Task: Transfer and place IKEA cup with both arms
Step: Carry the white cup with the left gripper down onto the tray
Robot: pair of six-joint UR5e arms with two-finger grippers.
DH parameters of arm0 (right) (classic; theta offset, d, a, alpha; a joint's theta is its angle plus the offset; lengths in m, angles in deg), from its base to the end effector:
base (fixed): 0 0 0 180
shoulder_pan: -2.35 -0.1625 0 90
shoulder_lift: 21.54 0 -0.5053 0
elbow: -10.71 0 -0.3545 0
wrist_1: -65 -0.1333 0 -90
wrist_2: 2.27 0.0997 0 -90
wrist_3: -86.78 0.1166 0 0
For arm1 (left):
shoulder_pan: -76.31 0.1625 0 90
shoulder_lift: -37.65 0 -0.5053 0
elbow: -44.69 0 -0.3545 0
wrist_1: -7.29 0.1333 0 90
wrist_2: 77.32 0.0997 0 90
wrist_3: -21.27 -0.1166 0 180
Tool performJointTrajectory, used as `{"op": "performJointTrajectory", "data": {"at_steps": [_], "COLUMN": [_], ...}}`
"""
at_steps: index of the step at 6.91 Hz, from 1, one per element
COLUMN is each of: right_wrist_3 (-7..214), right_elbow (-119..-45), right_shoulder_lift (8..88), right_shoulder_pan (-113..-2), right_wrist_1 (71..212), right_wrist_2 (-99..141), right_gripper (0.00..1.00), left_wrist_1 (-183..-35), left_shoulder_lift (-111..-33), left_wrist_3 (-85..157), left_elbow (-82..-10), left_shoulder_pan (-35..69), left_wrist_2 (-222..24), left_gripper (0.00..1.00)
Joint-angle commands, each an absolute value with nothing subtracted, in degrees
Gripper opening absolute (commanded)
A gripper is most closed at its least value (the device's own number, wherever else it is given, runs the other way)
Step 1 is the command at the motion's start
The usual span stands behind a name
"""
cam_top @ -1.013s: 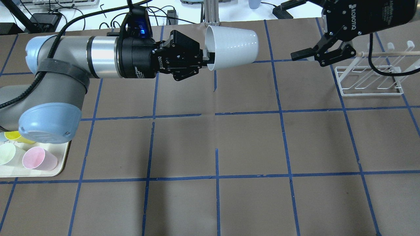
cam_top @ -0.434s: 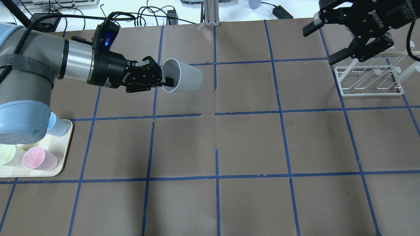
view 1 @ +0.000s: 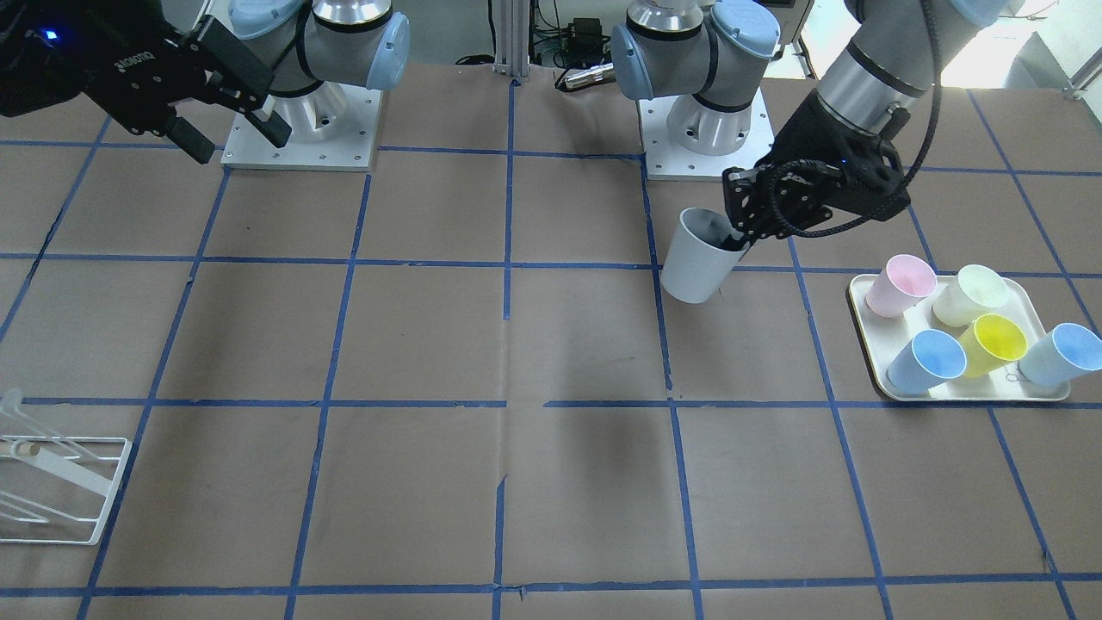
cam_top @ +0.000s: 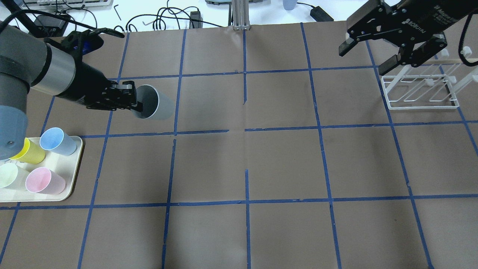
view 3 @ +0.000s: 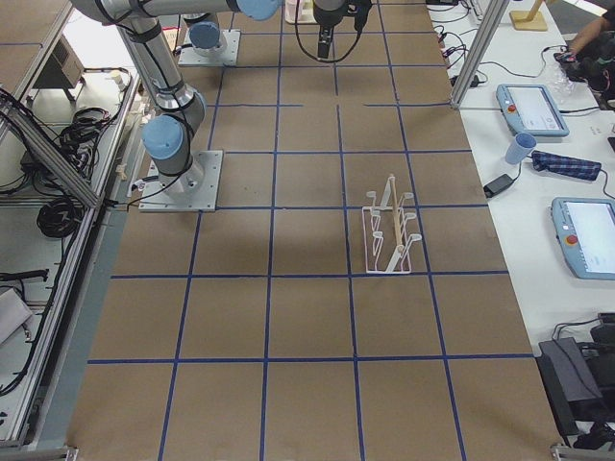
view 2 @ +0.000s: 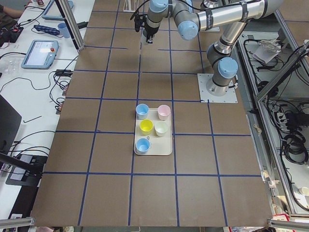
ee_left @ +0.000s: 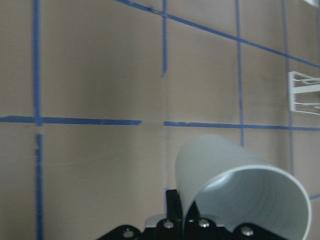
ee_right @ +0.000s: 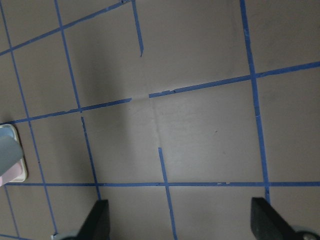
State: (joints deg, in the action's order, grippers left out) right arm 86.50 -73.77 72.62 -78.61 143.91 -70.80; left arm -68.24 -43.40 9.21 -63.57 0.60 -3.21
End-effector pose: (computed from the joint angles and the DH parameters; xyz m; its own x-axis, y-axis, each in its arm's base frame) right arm 0.1094 -0.4324 0.6151 -0.9184 0.1503 -0.3660 0.1526 0.9880 0.0228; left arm -0.0662 -0.4096 0.5016 -0.9688 -0.0072 0.2479 -0.0444 0.9884 -0.1449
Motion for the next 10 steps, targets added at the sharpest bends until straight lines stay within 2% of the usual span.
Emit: {"op": "performJointTrajectory", "data": {"at_steps": [1, 6, 9, 10], "right_wrist_3": [87.8, 86.4, 83.5, 83.6], "right_elbow": [-74.4, -78.6, -76.7, -73.1], "right_shoulder_lift": [72.3, 71.6, 69.9, 67.0], "right_shoulder_pan": [-84.0, -90.0, -90.0, -90.0], "right_wrist_1": [148.7, 158.6, 158.3, 157.8], "right_wrist_2": [-81.4, -92.6, -94.2, -93.7], "right_gripper": [1.00, 1.00, 1.00, 1.00], "left_wrist_1": [-72.2, -75.0, -75.6, -75.0], "left_shoulder_lift": [-43.5, -48.8, -59.8, -64.7], "left_wrist_3": [-3.5, -29.7, -44.4, -46.8], "left_elbow": [-62.5, -57.7, -47.2, -45.2], "left_shoulder_pan": [10.0, 34.4, 42.9, 45.1], "left_wrist_2": [6.4, 13.0, 15.0, 14.6], "left_gripper": [0.00, 0.00, 0.00, 0.00]}}
